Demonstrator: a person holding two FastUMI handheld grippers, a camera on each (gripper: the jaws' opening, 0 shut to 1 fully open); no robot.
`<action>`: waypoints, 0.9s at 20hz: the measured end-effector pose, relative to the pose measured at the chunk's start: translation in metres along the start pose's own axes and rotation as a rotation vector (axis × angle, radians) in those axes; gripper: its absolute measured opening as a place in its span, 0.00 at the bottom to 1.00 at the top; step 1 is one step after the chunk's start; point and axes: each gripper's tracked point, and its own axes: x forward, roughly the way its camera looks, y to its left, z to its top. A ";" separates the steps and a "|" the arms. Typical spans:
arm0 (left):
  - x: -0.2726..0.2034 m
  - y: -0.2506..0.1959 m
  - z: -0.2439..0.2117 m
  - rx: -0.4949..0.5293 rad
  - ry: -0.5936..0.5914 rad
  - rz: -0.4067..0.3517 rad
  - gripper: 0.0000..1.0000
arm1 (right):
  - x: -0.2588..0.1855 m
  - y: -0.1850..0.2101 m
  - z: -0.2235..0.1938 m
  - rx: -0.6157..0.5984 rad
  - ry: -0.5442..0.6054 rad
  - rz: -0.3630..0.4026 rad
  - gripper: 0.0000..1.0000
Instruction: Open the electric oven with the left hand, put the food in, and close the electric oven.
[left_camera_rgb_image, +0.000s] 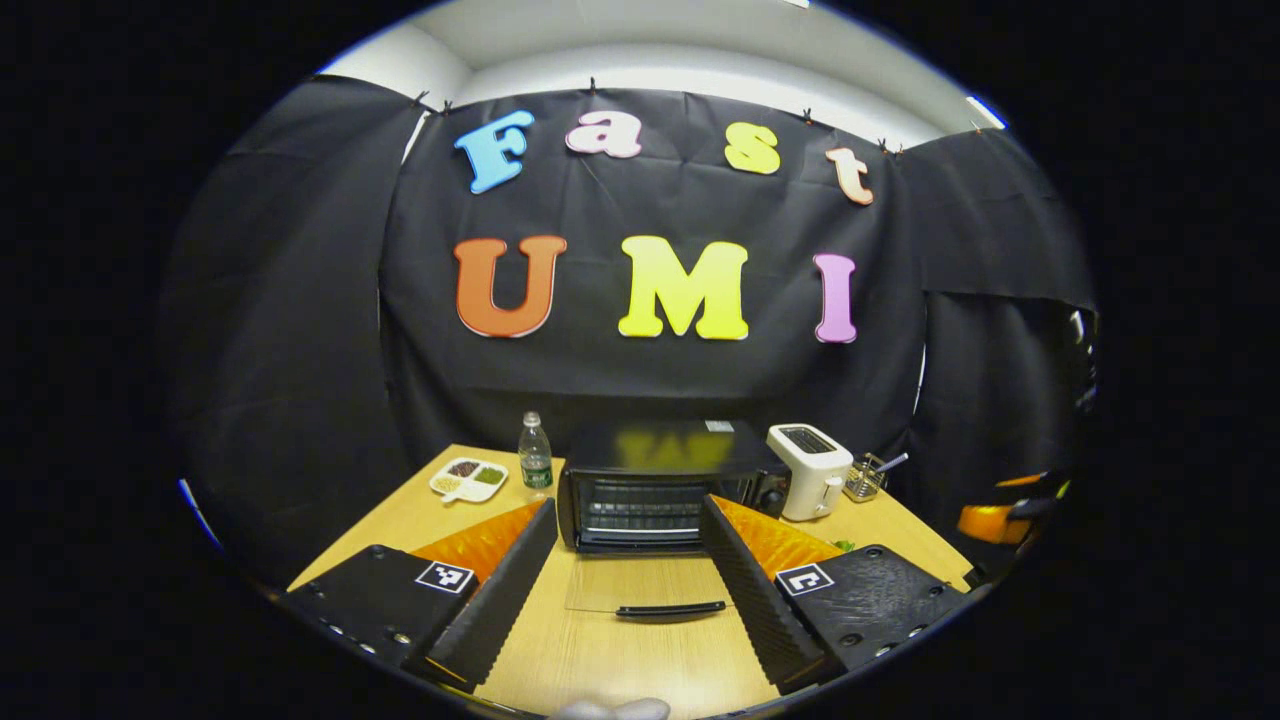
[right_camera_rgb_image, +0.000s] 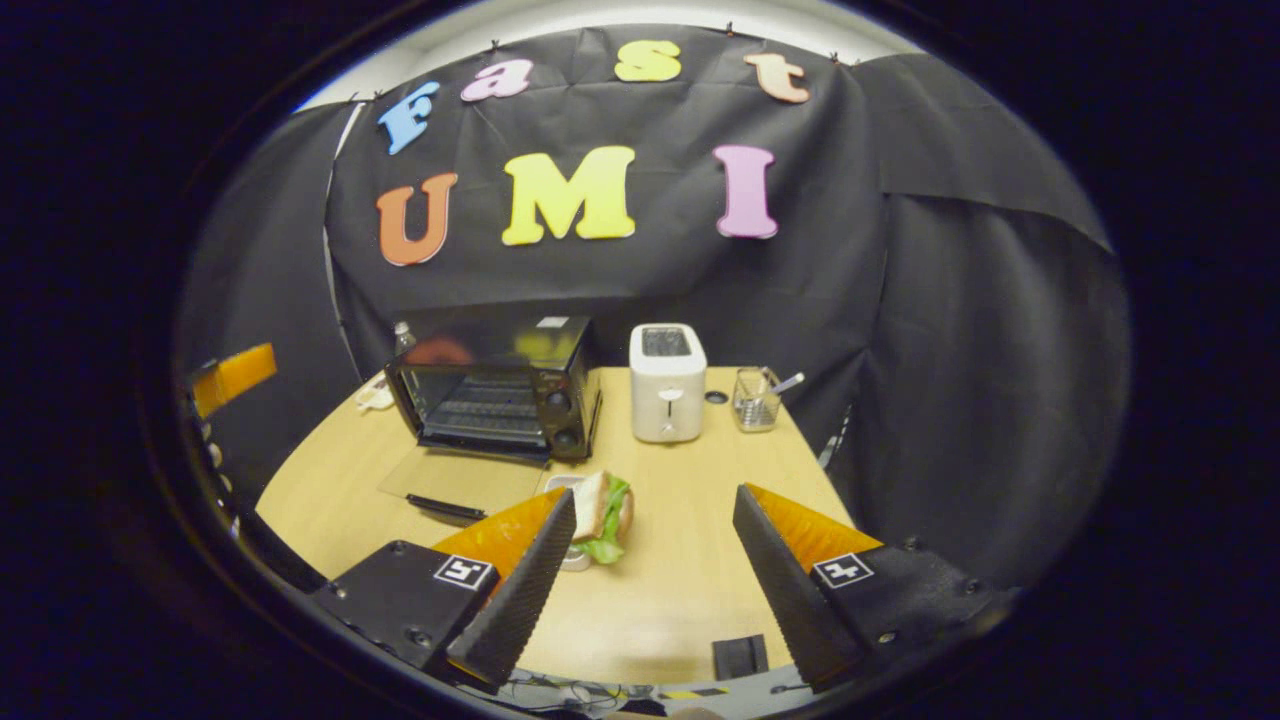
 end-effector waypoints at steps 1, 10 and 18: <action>-0.008 0.002 0.013 0.005 -0.028 0.011 0.94 | 0.012 0.002 -0.012 0.022 0.033 0.025 1.00; -0.048 0.005 0.070 0.030 -0.117 0.069 0.94 | 0.122 0.029 -0.073 0.166 0.268 0.215 0.98; -0.037 0.005 0.062 0.033 -0.049 0.138 0.93 | 0.170 0.034 -0.069 0.282 0.373 0.318 0.83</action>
